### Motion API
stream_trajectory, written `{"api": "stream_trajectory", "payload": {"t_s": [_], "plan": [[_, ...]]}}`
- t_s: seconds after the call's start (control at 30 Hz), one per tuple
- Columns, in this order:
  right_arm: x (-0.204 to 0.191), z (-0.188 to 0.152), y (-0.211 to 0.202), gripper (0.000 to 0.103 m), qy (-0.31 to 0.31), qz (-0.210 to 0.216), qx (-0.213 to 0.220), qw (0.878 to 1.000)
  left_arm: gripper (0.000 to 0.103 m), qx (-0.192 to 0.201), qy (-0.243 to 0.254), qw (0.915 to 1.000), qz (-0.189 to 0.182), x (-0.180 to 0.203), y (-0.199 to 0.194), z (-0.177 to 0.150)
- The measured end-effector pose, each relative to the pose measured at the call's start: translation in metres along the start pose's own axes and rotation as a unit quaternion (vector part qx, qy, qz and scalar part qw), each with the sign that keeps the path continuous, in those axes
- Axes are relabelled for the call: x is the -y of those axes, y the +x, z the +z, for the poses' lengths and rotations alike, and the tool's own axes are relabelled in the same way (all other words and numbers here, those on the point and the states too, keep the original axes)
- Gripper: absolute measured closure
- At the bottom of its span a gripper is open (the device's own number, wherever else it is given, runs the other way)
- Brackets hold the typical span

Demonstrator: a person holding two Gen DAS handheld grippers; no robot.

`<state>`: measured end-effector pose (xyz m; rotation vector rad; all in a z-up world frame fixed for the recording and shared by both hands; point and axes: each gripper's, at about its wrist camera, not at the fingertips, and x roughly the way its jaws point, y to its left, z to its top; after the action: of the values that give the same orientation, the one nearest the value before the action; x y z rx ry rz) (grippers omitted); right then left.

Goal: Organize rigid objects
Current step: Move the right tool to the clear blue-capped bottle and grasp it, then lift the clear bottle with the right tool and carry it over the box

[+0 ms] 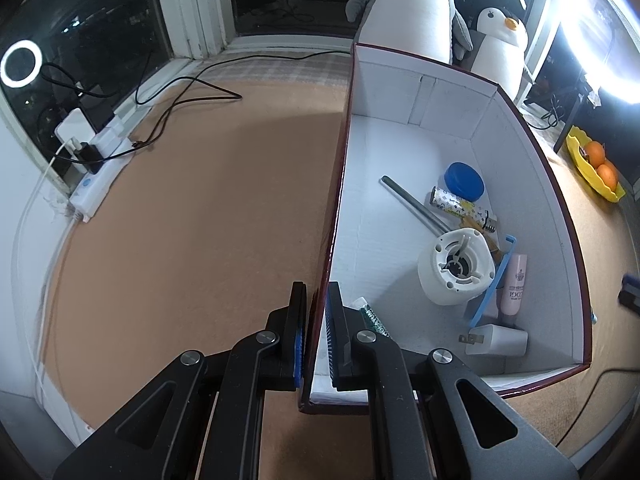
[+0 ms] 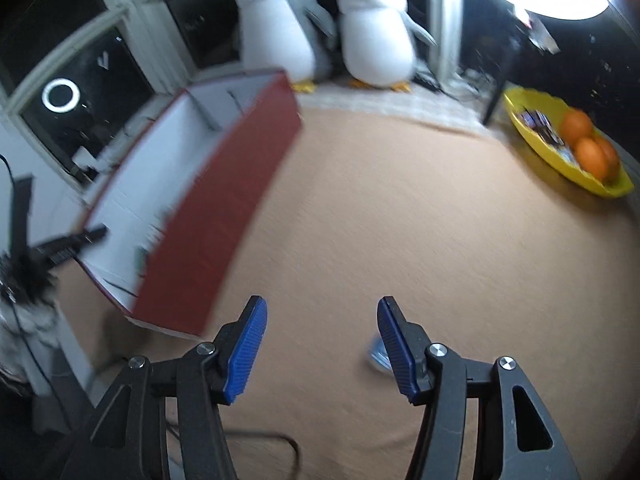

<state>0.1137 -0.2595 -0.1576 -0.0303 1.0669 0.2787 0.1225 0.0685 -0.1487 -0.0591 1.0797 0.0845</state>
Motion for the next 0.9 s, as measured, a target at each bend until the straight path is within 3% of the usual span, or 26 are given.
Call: {"api": "stream_trajectory", "payload": {"t_s": [0.23, 0.73, 0.87, 0.9], "plan": [[0.027, -0.024, 0.027, 0.05, -0.016, -0.05, -0.049, 0.997, 0.095, -0.004, 0.008, 1.0, 0.003, 0.002, 0.002, 0.001], [0.033, -0.024, 0.07, 0.049, -0.056, -0.068, -0.084, 0.993, 0.095, -0.004, 0.006, 1.0, 0.005, 0.002, 0.002, 0.001], [0.029, -0.023, 0.073, 0.073, -0.061, -0.06, -0.086, 0.993, 0.095, -0.004, 0.004, 1.0, 0.006, 0.002, 0.002, 0.001], [0.029, -0.022, 0.073, 0.073, -0.062, -0.06, -0.086, 0.993, 0.095, -0.004, 0.004, 1.0, 0.006, 0.002, 0.002, 0.001]]}}
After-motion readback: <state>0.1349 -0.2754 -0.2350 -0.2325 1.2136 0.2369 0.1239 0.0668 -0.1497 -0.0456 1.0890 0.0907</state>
